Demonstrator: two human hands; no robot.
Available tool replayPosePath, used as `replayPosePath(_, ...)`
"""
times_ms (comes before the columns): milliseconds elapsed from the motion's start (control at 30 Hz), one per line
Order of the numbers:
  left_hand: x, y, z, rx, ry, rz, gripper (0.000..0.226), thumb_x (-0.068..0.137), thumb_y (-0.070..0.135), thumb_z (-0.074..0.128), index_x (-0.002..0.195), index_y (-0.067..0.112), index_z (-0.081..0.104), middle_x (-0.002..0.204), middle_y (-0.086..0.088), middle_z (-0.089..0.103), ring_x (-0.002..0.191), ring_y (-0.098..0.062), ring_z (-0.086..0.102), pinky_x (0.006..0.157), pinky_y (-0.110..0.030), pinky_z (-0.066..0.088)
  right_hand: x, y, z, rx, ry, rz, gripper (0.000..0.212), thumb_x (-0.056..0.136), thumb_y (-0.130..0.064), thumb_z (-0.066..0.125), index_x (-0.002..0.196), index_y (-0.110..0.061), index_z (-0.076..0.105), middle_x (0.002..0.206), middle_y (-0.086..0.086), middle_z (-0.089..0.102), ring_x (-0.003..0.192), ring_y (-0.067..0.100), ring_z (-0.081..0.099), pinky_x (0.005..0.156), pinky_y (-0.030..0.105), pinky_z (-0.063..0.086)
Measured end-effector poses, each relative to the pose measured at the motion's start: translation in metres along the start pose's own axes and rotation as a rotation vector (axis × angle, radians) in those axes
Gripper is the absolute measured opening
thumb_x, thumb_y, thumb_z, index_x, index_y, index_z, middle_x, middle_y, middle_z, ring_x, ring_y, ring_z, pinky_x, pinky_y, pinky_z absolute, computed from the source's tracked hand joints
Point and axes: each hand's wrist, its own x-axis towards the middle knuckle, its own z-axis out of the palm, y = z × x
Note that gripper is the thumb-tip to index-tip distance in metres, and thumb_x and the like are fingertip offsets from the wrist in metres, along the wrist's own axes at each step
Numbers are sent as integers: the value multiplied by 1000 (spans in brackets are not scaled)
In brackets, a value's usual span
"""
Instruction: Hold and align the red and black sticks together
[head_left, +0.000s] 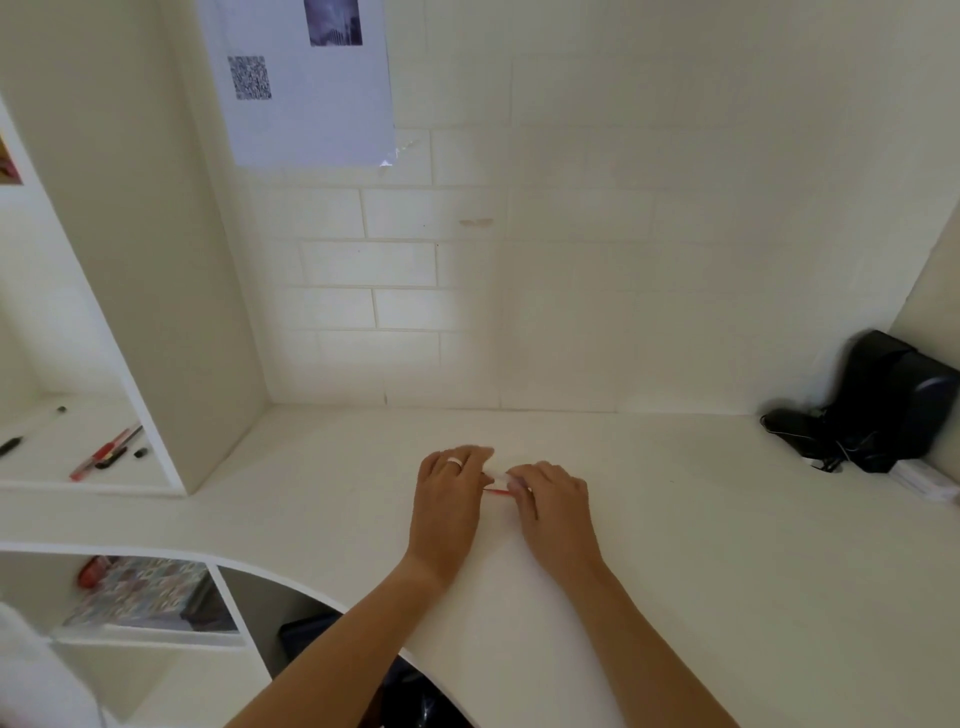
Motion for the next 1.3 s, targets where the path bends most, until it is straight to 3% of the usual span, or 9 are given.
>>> replayPosePath(133, 6, -10, -3, -72, 25, -243, 66, 90, 11, 69, 149, 12, 39, 149, -8, 46, 140, -24, 39, 112, -28, 25, 2, 5, -4, 125, 83, 170, 15, 102, -24, 48, 94, -20, 61, 81, -5, 61, 73, 16, 57, 67, 32, 48)
replayPosePath(300, 11, -26, 9, -25, -240, -324, 53, 101, 15, 43, 153, 18, 34, 158, -7, 38, 150, -21, 26, 118, -40, 25, 2, 4, -6, 138, 144, 259, 15, 100, -18, 52, 95, -15, 66, 84, -2, 58, 77, 18, 55, 68, 28, 45)
replayPosePath(433, 12, -25, 14, -14, -191, -345, 31, 100, 9, 43, 120, 13, 66, 133, -5, 62, 130, -27, 50, 104, -38, 38, 2, 5, -8, 131, 176, 276, 16, 98, -15, 57, 102, -12, 72, 94, -2, 51, 87, 18, 54, 75, 24, 44)
replayPosePath(500, 11, -24, 12, -77, -119, -380, 26, 93, -3, 46, 102, 12, 66, 107, -4, 64, 109, -26, 54, 87, -34, 45, 2, 5, -10, 103, 176, 275, 16, 96, -12, 59, 105, -12, 73, 95, -2, 48, 87, 17, 50, 74, 23, 43)
replayPosePath(633, 10, -19, 7, -188, -102, -407, 50, 75, -22, 37, 102, 17, 53, 88, 9, 48, 96, -20, 52, 75, -26, 46, 2, 6, -10, 88, 147, 252, 19, 94, -8, 62, 107, -13, 74, 94, -3, 48, 87, 17, 49, 74, 22, 42)
replayPosePath(767, 10, -16, 1, -310, -42, -457, 57, 70, -22, 31, 102, 21, 51, 86, 9, 50, 92, -18, 56, 70, -19, 40, 2, 7, -8, 86, 116, 224, 22, 94, -8, 62, 108, -18, 75, 93, -4, 51, 88, 17, 50, 75, 24, 44)
replayPosePath(933, 10, -11, -9, -476, 19, -446, 33, 87, -3, 39, 96, 25, 54, 95, -6, 58, 85, -14, 58, 75, -21, 49, 1, 8, -6, 45, 112, 228, 24, 94, -8, 61, 108, -22, 75, 95, -4, 51, 88, 16, 48, 73, 27, 48)
replayPosePath(1067, 9, -11, -11, -502, 6, -375, 53, 79, -23, 40, 102, 22, 55, 96, -5, 56, 85, -16, 55, 77, -18, 50, 0, 7, -5, 30, 121, 251, 25, 93, -7, 62, 106, -22, 76, 95, -2, 51, 89, 17, 47, 75, 28, 48)
replayPosePath(1300, 8, -13, -15, -528, -17, -366, 46, 85, -19, 46, 103, 23, 53, 94, -3, 62, 87, -14, 60, 78, -11, 45, 0, 4, -6, -4, 107, 239, 23, 94, -8, 61, 106, -22, 75, 97, -2, 50, 88, 14, 45, 73, 27, 48)
